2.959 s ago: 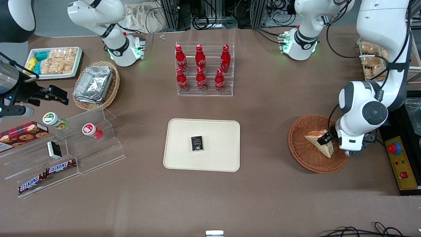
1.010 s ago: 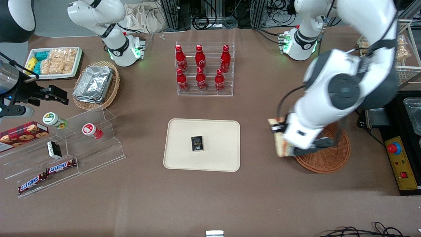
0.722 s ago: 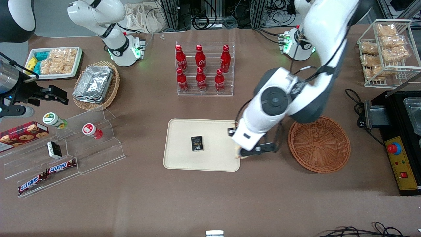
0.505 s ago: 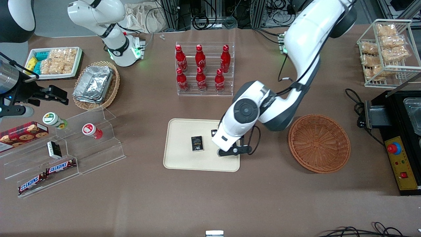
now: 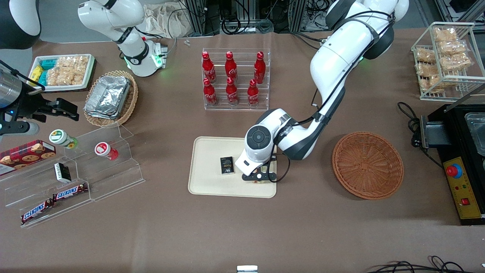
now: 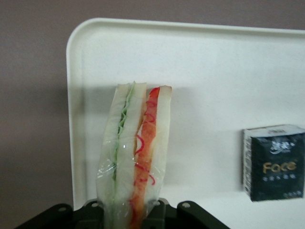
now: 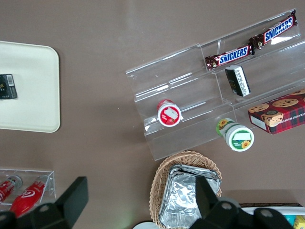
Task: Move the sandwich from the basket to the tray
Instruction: 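Lower the sandwich onto the tray beside the black box and release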
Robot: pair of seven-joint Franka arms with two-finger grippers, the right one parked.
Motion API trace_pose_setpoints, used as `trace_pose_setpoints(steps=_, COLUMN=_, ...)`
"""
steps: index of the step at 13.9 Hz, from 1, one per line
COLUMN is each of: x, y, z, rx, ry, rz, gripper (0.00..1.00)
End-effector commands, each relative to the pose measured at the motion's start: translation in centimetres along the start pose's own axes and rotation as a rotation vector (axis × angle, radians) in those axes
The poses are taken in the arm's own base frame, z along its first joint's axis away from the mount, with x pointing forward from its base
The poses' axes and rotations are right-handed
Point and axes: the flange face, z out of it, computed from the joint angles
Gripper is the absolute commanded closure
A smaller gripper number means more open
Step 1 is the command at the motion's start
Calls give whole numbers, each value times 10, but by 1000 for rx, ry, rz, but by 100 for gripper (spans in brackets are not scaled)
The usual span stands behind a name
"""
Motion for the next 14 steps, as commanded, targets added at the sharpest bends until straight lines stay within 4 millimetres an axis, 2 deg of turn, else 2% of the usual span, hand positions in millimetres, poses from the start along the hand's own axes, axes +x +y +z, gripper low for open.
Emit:
trace_pose_setpoints(steps=1, x=6, y=-1, z=5, rx=12, ry=37, rz=12, gripper=98)
trace_pose_setpoints(steps=2, x=6, y=-1, z=6, rx=13, ry=36, rz=9, gripper=36)
trace_pose_setpoints(steps=3, x=6, y=-1, z=4, rx=13, ry=40, rz=13, gripper=0)
trace_pose_setpoints(steps=6, x=11, y=-8, z=-7, rx=15, ry=43, rz=-10, gripper=0)
trace_pose_setpoints(steps=8, x=26, y=-30, z=-33, rx=4, ry=50, rz=-45, gripper=0)
trace_pose_setpoints(steps=10, x=30, y=-52, z=-67, rx=53, ry=28, rz=-65, gripper=0)
trace_pose_setpoints(steps=11, x=30, y=-65, z=-94, rx=76, ry=22, rz=-78, gripper=0)
trace_pose_setpoints(steps=12, x=33, y=-82, z=-112, rx=89, ry=7, rz=-84, gripper=0)
trace_pose_setpoints(steps=14, x=33, y=-111, z=-161, rx=52, ry=-22, rz=4, gripper=0)
